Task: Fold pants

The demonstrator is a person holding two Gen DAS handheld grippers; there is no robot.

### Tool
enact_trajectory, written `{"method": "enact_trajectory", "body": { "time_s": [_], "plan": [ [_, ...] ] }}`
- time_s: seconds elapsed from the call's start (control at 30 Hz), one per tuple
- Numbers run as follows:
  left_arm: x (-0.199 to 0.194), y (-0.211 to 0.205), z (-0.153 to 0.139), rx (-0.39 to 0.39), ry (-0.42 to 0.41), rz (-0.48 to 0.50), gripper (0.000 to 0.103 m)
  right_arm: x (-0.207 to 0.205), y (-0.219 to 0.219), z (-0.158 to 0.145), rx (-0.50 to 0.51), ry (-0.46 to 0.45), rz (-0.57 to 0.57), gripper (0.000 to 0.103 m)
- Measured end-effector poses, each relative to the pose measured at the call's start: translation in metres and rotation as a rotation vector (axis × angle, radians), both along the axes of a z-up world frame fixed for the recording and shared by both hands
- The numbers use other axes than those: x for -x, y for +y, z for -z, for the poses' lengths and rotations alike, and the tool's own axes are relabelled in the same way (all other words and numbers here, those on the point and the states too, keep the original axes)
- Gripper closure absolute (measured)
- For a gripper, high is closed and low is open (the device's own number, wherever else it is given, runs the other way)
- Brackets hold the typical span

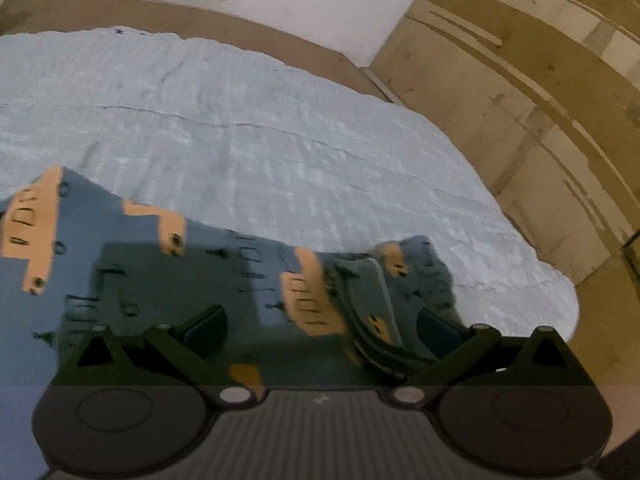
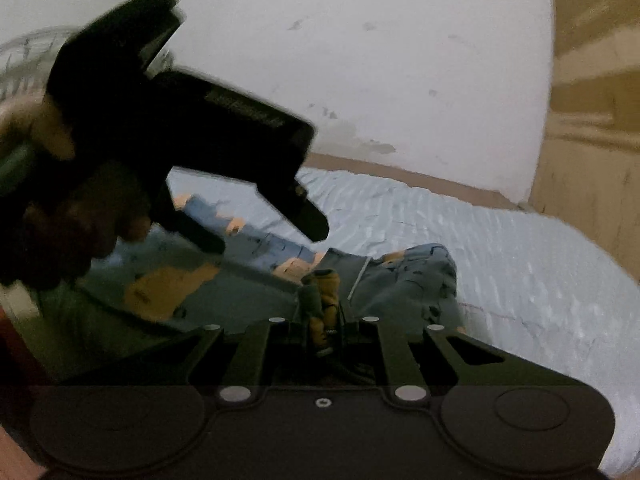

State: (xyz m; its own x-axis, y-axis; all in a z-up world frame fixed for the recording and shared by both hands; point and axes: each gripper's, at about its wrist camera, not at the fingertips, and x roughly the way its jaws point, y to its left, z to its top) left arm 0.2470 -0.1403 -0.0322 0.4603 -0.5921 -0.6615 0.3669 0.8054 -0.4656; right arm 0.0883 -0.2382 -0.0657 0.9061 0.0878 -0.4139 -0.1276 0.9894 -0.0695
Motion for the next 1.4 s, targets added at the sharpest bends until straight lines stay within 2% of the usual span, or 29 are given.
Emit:
{"method": "enact_trajectory", "body": {
  "time_s": [0.1,0.2,0.27,0.33,0.43,0.6,0.7,0.87,0.97,1.03,1.07,1.1,1.2,1.3,1.4],
  "plan": [
    [0.001,-0.007,0.001,0.049,0.037,0.017,0.001,0.000,-0.019,-0.002,-0.186,-0.008,0.032,0.089],
    [0.001,-0.016,0.003,0.031,0.067,-0.037,0.001,0.001,-0.038,0.002,-0.399,0.001,0.072,0.089],
    [0.002,-0.024,0.002,-0.005,0.062,-0.064,0.001,0.001,-0.047,0.009,-0.474,0.013,0.077,0.089],
    [0.005,-0.030,0.001,-0.011,0.050,-0.062,0.001,0.004,-0.050,0.015,-0.505,0.001,0.071,0.088],
    [0.004,-0.036,0.003,0.005,0.067,-0.060,0.008,0.006,-0.051,0.018,-0.513,-0.018,0.070,0.088],
    [-0.003,-0.043,0.006,-0.007,0.096,-0.087,0.038,0.008,-0.043,0.019,-0.461,-0.043,0.067,0.088],
    [-0.004,-0.044,0.009,-0.007,0.107,-0.086,0.042,0.013,-0.041,0.019,-0.434,-0.053,0.064,0.088],
    [-0.004,-0.042,0.012,0.056,0.132,-0.067,0.042,0.017,-0.033,0.019,-0.395,-0.071,0.060,0.088],
    [-0.006,-0.043,0.014,0.058,0.146,-0.075,0.042,0.028,-0.026,0.015,-0.383,-0.083,0.058,0.088],
    [-0.010,-0.047,0.015,0.026,0.144,-0.083,0.050,0.027,-0.027,0.017,-0.387,-0.084,0.059,0.087],
    [-0.012,-0.049,0.015,-0.004,0.142,-0.087,0.061,0.028,-0.027,0.018,-0.388,-0.081,0.060,0.087],
    [-0.013,-0.049,0.014,-0.018,0.142,-0.088,0.064,0.029,-0.028,0.018,-0.389,-0.080,0.060,0.087],
    [-0.014,-0.048,0.014,0.002,0.157,-0.089,0.077,0.032,-0.027,0.016,-0.384,-0.078,0.059,0.087],
    [-0.013,-0.047,0.014,0.013,0.156,-0.096,0.088,0.032,-0.024,0.016,-0.369,-0.076,0.060,0.086],
    [-0.011,-0.049,0.012,0.005,0.140,-0.106,0.093,0.033,-0.020,0.015,-0.342,-0.078,0.065,0.086]
  ]
}}
